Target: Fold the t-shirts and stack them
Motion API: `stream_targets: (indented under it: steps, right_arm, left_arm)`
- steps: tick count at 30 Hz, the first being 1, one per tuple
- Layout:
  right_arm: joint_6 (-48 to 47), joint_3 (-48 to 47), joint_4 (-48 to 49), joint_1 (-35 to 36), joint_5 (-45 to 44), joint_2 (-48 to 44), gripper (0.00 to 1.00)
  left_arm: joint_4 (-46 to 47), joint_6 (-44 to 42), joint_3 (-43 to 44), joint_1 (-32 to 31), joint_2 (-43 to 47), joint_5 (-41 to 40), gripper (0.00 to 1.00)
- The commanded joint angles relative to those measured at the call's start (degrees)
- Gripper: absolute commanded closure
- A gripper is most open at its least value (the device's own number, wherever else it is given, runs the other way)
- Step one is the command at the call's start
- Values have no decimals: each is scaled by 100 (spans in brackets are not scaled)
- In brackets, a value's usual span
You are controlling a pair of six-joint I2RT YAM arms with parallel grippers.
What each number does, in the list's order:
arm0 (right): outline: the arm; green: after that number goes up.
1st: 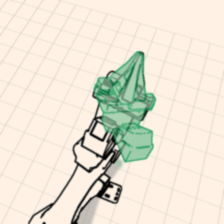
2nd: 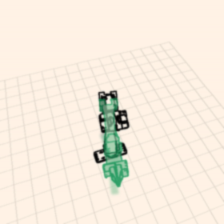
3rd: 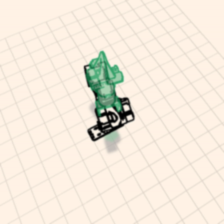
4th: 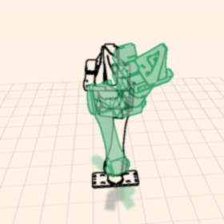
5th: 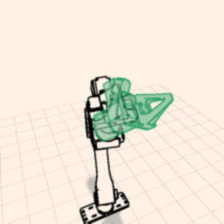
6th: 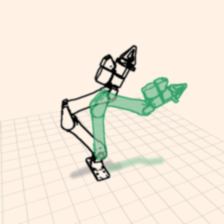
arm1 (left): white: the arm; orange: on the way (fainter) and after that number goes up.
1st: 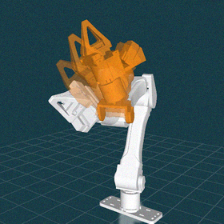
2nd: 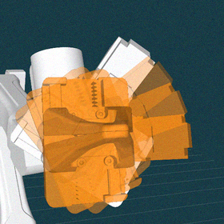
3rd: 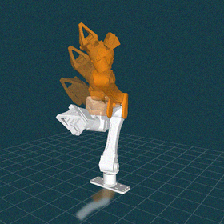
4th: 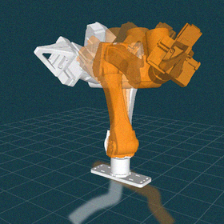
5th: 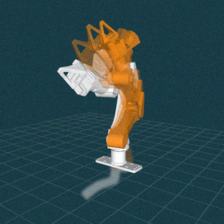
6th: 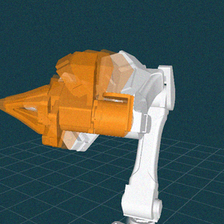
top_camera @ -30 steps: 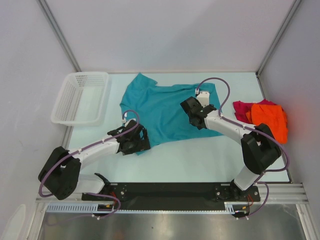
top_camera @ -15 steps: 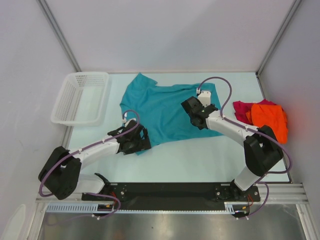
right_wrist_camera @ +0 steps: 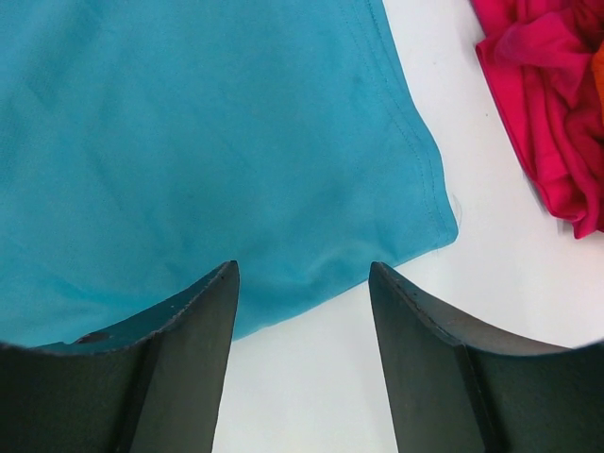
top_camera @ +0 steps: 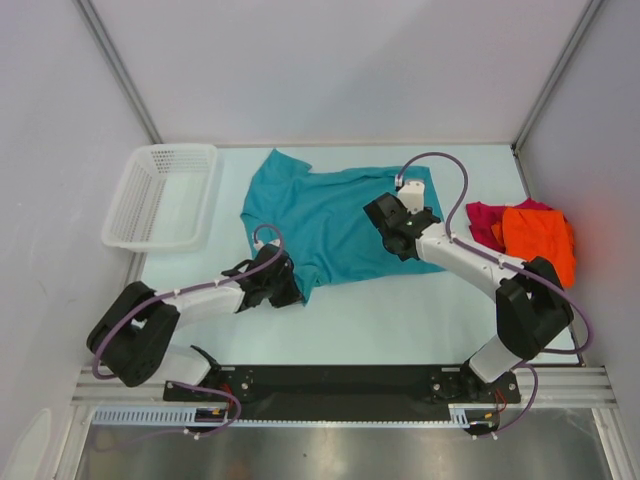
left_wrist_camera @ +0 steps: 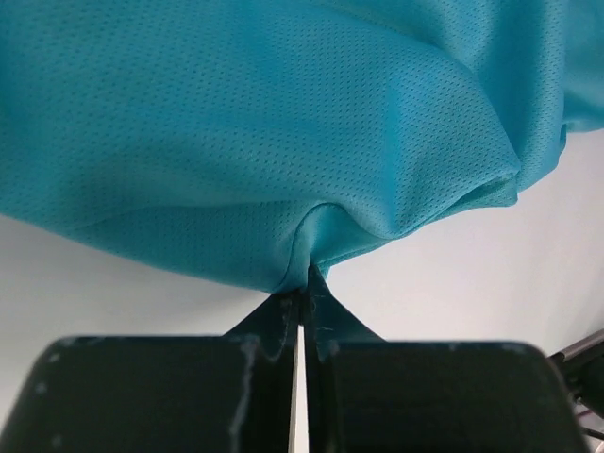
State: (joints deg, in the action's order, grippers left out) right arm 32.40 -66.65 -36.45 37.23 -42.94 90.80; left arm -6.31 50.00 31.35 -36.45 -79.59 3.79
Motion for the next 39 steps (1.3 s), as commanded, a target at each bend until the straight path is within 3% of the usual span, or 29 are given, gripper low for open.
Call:
stream_targets:
  steps: [1, 12, 21, 29, 32, 39]
  right_arm:
    - [12, -67, -73, 30, -303, -291, 38]
    - [73, -102, 190, 47, -101, -37, 41]
    - [143, -252, 296, 240, 5, 289, 43]
    - [108, -252, 305, 284, 57, 385, 43]
    - [82, -269, 287, 311, 58, 385, 45]
    - [64, -278, 191, 354, 84, 333, 47]
  left_arm:
    - [-448, -139, 53, -38, -92, -1, 100]
    - [-2470, -605, 1487, -38, 874, -1056, 100]
    - [-3201, -763, 2296, 85, 1262, -1249, 100]
    - [-3096, -746, 2148, 269, 1175, -1153, 99]
    - [-2860, -737, 1901, 278, 841, -1013, 90]
    - [-2156, -780, 1715, 278, 147, -1091, 99]
